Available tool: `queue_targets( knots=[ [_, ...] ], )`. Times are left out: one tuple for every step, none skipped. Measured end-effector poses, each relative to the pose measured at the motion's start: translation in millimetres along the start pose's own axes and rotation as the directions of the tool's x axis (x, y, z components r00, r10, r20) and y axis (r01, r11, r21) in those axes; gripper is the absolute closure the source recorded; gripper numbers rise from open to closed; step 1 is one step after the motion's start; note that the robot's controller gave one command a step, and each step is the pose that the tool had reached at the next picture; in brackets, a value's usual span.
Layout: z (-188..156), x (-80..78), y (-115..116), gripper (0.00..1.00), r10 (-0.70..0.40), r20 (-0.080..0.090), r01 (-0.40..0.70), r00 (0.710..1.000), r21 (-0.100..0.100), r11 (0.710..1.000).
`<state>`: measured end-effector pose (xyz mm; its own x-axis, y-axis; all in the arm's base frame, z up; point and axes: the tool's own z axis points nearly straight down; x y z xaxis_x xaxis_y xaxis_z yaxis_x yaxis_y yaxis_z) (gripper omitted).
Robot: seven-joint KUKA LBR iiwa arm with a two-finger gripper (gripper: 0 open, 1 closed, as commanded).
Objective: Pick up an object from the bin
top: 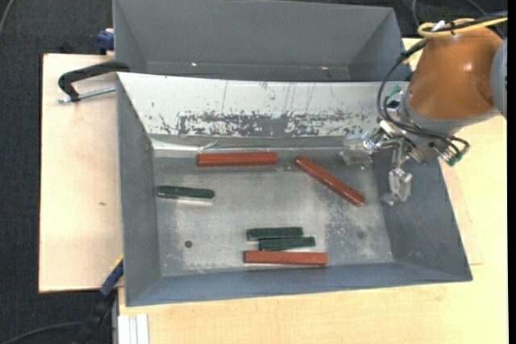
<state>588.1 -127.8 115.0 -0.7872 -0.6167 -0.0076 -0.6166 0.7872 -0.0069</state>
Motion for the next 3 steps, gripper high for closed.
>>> queue_targets(
  knots=[
    [41.7, -20.0, 33.4, 0.0, 0.096, -0.006, -0.096, 0.995, -0.009, 0.995],
    [39.5, -19.6, 31.2, 1.0, 0.097, -0.004, -0.097, 0.995, -0.005, 0.995],
    [40.1, -19.4, 31.5, 0.0, 0.097, -0.005, -0.097, 0.995, -0.005, 0.995]
  ],
)
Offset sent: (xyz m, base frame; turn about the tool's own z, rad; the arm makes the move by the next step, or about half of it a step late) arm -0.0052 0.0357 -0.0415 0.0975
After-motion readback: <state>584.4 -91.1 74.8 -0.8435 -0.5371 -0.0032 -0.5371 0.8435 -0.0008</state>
